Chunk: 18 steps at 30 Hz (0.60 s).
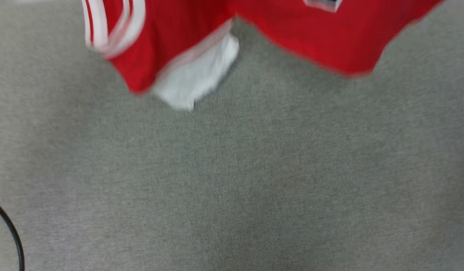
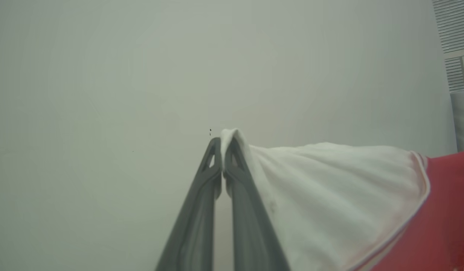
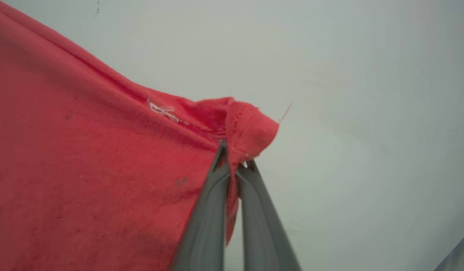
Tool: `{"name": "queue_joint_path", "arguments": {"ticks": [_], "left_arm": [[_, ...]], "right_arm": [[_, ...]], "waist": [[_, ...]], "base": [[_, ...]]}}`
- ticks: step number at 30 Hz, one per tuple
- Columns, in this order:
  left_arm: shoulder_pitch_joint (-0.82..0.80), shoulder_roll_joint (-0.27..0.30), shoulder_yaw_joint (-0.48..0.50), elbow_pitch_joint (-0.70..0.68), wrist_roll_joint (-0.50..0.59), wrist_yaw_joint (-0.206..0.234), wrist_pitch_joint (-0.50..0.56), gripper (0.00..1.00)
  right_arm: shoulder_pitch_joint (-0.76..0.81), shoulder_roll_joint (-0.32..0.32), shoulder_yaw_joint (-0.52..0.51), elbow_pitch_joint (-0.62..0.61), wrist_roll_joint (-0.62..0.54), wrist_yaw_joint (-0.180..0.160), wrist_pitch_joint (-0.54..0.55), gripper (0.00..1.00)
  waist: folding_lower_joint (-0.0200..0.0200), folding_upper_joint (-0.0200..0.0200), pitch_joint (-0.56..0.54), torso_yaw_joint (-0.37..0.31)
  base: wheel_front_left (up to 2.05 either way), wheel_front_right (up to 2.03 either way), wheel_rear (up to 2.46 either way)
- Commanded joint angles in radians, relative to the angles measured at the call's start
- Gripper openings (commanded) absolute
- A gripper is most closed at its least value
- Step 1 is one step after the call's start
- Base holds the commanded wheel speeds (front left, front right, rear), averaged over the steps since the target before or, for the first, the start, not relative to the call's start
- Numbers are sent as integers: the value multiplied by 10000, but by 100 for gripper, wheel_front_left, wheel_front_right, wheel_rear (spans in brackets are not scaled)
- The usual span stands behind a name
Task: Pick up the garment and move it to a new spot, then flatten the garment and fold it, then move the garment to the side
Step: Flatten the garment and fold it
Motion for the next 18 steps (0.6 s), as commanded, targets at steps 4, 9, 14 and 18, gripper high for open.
{"name": "queue_joint_path", "arguments": {"ticks": [4,9,14,18], "left_arm": [[-2238,-432,-386,1578,604,-361,-165,0],[-4656,-1063,-849,3695,1304,-694,-739,0],[-6199,-1545,-1300,5313,1890,-889,-1537,0],[-6520,-1838,-1663,6226,1999,-1075,-2249,0]], "right_arm": [[-1714,-26,311,1020,-508,-17,-566,0],[-3670,-40,801,2453,-1116,-19,-1176,0],[-5332,343,807,3968,-1765,-19,-1880,0],[-5959,794,771,4995,-2304,-17,-2753,0]], "waist": [[-1,0,1784,69],[-1,0,2769,276],[-1,0,3408,583],[-1,0,3613,830]], "base": [[0,0,0],[0,0,0],[0,0,0],[0,0,0]]}}
